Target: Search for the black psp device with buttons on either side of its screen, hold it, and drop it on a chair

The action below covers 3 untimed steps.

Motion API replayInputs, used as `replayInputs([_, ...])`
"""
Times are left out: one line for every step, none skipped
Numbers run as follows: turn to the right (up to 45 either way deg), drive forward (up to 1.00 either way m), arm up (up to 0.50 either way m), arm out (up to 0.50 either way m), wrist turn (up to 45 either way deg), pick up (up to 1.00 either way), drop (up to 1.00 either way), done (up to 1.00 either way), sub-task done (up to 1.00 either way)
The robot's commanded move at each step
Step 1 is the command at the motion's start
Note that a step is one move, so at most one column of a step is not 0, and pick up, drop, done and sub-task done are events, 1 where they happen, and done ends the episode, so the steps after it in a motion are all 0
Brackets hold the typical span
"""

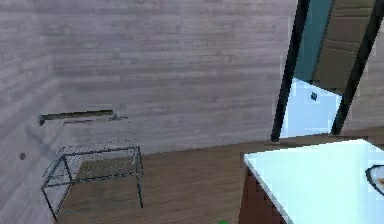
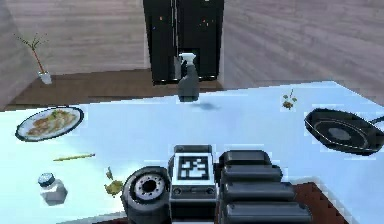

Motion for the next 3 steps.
replayInputs([0.0,0.90,0.00,0.00,0.0,0.00,0.00,0.00,0.00])
replayInputs([45.0,0.00,0.00,0.00,0.0,0.00,0.00,0.00,0.00])
replayInputs([6.0,0.00,0.00,0.00,0.0,0.00,0.00,0.00,0.00])
